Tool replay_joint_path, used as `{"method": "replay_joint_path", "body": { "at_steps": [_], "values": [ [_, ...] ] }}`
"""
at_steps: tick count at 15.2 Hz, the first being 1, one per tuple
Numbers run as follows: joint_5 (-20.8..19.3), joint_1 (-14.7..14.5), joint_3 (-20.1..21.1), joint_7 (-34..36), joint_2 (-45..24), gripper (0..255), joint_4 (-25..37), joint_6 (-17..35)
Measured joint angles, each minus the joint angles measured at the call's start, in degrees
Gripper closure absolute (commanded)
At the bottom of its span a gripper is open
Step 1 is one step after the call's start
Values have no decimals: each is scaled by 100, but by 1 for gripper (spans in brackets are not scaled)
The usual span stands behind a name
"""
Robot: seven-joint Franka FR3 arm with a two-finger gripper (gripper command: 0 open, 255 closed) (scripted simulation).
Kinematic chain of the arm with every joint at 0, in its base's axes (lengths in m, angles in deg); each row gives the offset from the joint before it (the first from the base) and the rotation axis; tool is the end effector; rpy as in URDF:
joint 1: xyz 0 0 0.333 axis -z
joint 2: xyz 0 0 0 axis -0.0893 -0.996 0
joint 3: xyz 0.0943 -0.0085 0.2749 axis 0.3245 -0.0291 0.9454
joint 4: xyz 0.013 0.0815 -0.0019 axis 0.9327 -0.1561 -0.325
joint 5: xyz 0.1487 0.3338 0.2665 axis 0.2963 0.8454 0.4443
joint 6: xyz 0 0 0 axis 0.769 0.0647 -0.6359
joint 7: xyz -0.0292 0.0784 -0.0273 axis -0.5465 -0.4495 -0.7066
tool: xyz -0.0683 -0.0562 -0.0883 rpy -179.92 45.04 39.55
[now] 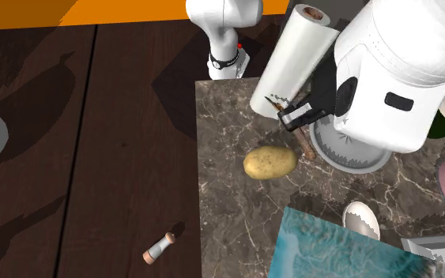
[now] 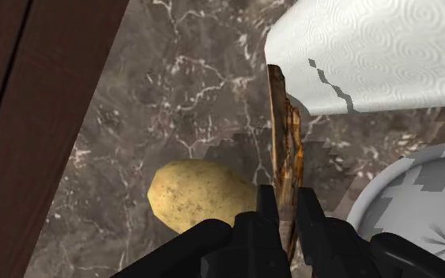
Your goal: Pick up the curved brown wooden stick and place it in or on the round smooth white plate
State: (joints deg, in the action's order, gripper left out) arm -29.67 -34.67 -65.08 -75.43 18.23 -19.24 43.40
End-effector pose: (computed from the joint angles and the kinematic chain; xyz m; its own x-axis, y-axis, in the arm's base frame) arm 0.3861 0.4406 0.6445 0.4907 0.8631 -0.1197 0.8713 -0.4856 0.0709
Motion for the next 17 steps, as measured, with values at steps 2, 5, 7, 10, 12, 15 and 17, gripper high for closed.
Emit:
{"method": "replay_joint_path", "body": {
  "at_steps": [2,5,7,10,12,15,17],
  "values": [
    [1,-135,128,268,-70,255,21,18],
    [-52,-402,361,745,-307,255,323,-111],
    [-114,-602,514,1074,-512,255,583,-214],
    [-224,-922,721,1548,-819,255,945,-342],
    [-333,-1140,829,1829,-1086,255,1206,-390],
    [-276,-1128,840,1889,-992,255,887,-159],
    [-216,-1078,828,1874,-876,255,592,33]
  ]
}}
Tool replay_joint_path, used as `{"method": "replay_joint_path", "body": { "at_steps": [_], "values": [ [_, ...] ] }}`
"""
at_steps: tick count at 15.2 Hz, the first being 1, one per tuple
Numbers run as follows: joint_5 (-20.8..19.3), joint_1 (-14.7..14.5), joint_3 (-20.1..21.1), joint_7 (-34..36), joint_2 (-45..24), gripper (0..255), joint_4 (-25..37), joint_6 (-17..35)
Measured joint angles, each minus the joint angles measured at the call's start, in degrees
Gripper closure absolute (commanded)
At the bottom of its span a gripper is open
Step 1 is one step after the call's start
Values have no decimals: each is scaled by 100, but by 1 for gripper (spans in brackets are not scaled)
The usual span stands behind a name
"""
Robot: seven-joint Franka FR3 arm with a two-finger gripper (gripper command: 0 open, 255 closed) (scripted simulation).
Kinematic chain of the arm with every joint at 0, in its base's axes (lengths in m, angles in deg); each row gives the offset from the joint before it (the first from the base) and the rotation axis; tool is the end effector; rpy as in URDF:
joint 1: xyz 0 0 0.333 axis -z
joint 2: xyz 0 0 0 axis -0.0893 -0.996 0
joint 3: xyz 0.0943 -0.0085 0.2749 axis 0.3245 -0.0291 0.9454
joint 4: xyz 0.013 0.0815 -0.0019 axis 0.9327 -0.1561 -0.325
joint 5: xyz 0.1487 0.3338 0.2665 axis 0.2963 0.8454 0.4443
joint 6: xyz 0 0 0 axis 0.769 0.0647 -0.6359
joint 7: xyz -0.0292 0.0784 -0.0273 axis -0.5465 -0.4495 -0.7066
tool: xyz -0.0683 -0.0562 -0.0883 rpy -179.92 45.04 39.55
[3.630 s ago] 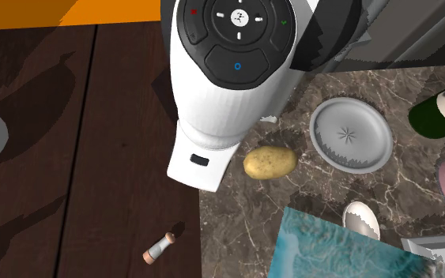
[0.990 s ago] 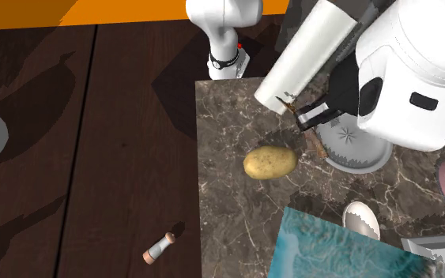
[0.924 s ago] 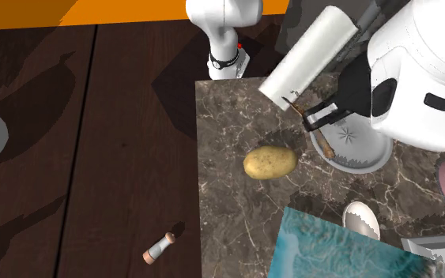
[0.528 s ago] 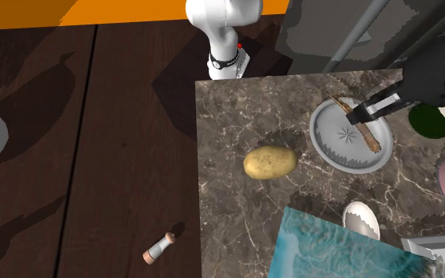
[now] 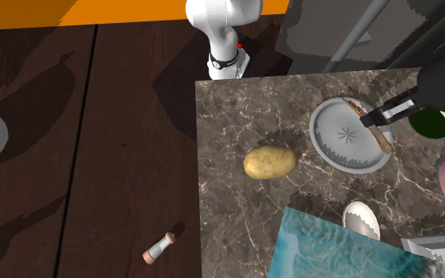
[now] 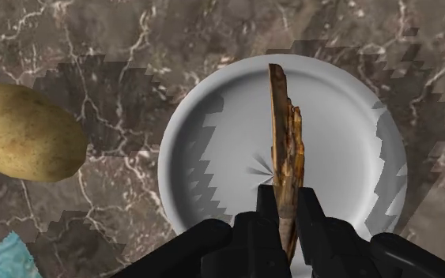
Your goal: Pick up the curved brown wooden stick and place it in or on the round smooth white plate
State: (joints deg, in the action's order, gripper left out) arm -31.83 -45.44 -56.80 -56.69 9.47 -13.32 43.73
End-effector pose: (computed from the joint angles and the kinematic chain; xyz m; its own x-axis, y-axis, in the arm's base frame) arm 0.2630 0.5679 0.6142 0.4918 0.8624 -0.1202 0.8707 -0.4866 0.0712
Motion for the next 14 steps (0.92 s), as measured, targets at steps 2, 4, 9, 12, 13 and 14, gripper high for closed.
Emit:
{"method": "replay_joint_path", "body": {
  "at_steps": [2,4,9,12,13,14],
  "values": [
    [51,42,-12,-12,98,255,-297,211],
    [90,78,-26,-31,176,255,-554,401],
    [146,127,-46,-50,292,255,-1009,756],
    [151,129,-47,-49,302,255,-1038,780],
    [151,129,-47,-49,303,255,-1040,782],
    [152,129,-47,-49,303,255,-1041,783]
  ]
}}
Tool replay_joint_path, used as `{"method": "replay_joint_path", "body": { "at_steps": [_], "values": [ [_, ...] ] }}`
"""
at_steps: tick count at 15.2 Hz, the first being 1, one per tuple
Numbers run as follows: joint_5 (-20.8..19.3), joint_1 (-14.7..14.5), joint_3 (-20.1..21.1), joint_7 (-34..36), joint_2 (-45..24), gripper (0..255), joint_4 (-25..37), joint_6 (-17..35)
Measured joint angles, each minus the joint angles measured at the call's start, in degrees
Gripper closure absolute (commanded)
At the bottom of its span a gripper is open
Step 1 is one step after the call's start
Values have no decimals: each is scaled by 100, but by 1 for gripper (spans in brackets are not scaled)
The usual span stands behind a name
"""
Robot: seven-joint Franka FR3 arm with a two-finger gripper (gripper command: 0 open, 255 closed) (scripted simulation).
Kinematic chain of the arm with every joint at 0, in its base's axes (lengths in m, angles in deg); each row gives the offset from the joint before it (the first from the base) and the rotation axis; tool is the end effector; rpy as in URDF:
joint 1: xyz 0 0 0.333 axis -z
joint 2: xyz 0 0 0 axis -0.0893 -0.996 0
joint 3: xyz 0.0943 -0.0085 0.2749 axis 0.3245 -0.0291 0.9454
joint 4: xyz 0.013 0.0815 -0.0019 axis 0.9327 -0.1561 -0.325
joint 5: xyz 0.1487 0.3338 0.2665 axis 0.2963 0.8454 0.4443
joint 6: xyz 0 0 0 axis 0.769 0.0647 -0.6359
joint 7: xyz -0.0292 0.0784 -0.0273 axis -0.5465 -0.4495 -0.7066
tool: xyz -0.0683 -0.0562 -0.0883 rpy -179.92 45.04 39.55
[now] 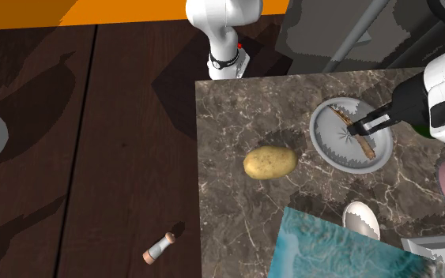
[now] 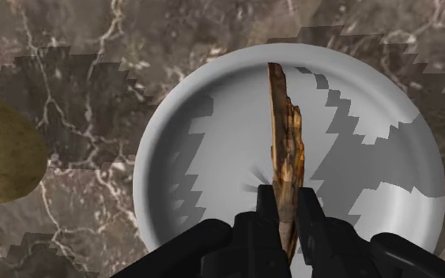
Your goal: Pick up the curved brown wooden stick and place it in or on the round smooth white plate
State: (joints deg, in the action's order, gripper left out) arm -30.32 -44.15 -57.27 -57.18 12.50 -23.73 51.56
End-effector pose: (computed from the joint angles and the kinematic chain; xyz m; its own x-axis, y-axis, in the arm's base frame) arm 0.2657 0.5687 0.5611 0.4922 0.8622 -0.1195 0.8705 -0.4871 0.0712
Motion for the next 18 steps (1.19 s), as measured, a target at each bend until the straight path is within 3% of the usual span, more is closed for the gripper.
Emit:
{"method": "replay_joint_path", "body": {
  "at_steps": [1,7,12,18],
  "values": [
    [0,0,0,0,0,0,0,0],
    [0,0,0,0,0,0,-1,0],
    [-220,-193,72,112,-447,0,1198,-807],
    [-250,-220,77,122,-507,0,1365,-929]
  ]
}}
